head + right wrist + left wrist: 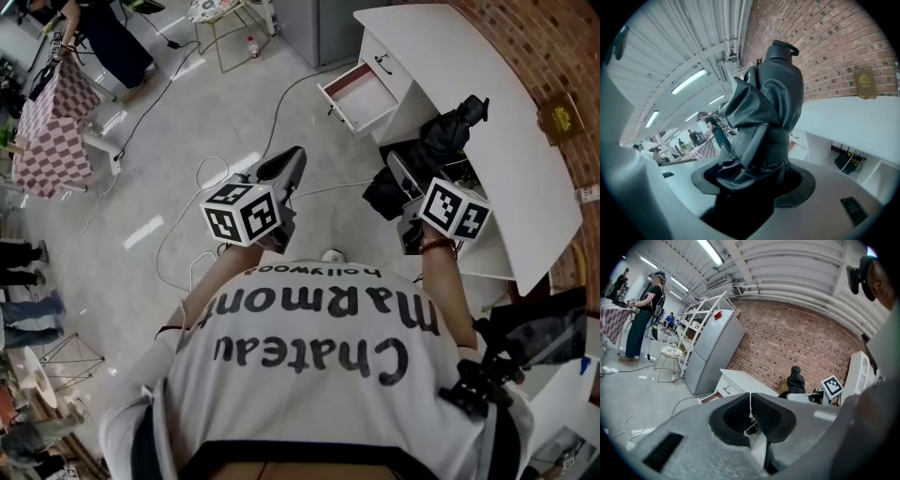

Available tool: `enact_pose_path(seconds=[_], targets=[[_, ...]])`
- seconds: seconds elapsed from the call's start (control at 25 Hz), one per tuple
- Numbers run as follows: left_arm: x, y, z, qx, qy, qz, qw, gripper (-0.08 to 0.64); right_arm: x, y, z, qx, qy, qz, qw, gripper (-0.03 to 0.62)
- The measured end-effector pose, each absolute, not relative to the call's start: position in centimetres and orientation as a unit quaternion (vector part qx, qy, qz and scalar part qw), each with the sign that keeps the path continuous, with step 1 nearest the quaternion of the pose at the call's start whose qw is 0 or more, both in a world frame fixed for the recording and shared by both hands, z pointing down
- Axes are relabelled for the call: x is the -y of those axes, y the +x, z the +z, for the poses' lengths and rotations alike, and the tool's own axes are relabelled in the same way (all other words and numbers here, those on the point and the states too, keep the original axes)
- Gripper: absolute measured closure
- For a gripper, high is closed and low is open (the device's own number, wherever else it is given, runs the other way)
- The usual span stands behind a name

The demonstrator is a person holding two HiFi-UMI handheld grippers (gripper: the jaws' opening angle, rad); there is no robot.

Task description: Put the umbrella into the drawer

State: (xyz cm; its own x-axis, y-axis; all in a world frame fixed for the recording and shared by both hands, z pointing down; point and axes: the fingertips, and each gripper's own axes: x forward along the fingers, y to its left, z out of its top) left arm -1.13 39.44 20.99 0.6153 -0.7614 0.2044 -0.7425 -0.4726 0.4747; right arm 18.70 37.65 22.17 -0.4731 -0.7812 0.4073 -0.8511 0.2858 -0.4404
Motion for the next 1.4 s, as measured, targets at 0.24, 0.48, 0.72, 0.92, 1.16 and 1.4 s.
enact_pose_path(seconds=[0.24, 0.48, 0.72, 0.92, 1.16, 1.4], targets=[[-34.8, 0.5, 21.7, 0.453, 0.848, -0.038, 0.273, 0.537, -33.0, 19.6, 22.3, 0.814, 0.489, 0.303, 0.071, 0.311], [-32.1, 1.7, 22.1, 0.461, 0.844, -0.034, 0.272, 0.537, -30.2, 20.6, 22.4, 0.821, 0.481, 0.296, 0.079, 0.311], [-29.2, 1.6, 23.0, 0.466, 0.837, -0.028, 0.285, 0.537, -27.3, 20.1, 23.6, 0.820, 0.467, 0.320, 0.081, 0.311], [-25.0, 2.0, 24.3, 0.447, 0.842, -0.020, 0.301, 0.537, -23.7, 19.9, 24.5, 0.811, 0.475, 0.329, 0.090, 0.311], [-16.8, 2.2, 24.1, 0.413, 0.861, -0.006, 0.298, 0.537, -18.1, 20.4, 24.8, 0.785, 0.508, 0.346, 0.078, 0.311], [-7.9, 2.5, 22.5, 0.371, 0.880, 0.014, 0.297, 0.537, -11.3, 20.1, 23.2, 0.760, 0.544, 0.352, 0.052, 0.311]])
